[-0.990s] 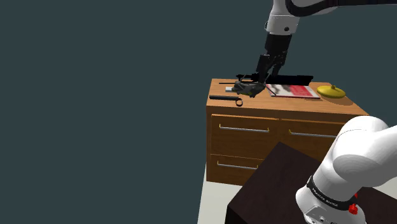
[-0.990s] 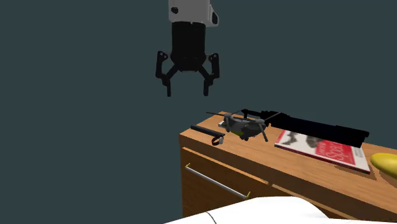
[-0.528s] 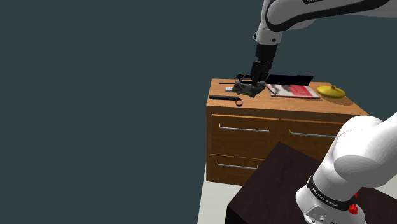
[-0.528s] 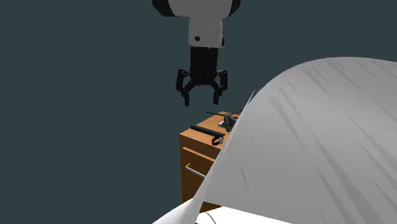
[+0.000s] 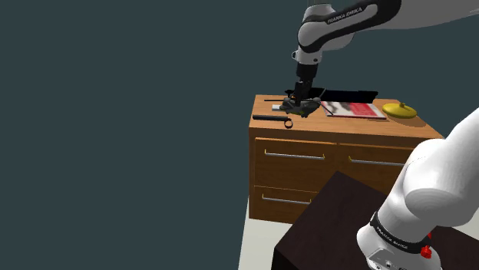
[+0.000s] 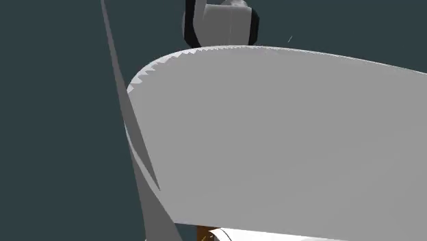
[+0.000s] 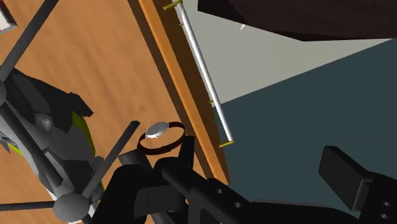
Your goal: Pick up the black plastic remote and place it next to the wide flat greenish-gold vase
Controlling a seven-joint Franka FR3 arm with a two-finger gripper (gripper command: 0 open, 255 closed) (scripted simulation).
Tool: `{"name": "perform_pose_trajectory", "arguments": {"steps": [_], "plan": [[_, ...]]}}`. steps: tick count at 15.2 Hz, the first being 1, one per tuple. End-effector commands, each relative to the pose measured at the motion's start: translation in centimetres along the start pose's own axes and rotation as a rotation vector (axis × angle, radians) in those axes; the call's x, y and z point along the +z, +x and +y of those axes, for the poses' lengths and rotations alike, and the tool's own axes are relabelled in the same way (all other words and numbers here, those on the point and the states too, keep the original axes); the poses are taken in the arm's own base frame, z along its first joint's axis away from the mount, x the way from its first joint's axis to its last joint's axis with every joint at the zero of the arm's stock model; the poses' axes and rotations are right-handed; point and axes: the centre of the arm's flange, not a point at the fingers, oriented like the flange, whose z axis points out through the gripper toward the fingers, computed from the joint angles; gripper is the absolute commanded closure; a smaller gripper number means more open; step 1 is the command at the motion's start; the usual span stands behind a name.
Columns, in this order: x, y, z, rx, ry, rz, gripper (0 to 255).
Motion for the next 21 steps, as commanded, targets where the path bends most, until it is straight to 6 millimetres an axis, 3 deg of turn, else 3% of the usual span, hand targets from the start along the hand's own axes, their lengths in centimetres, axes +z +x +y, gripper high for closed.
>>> {"name": "perform_pose_trajectory", "arguments": {"steps": [1, 9, 17, 21], "plan": [[1.4, 1.6, 1.8, -0.041, 0.002, -0.003, 0], [6.7, 8.9, 7.7, -0.195, 0.013, -0.017, 0], [12.1, 17.0, 12.4, -0.349, 0.024, -0.031, 0], [14.0, 17.4, 12.6, -0.357, 0.025, -0.032, 0]]}}
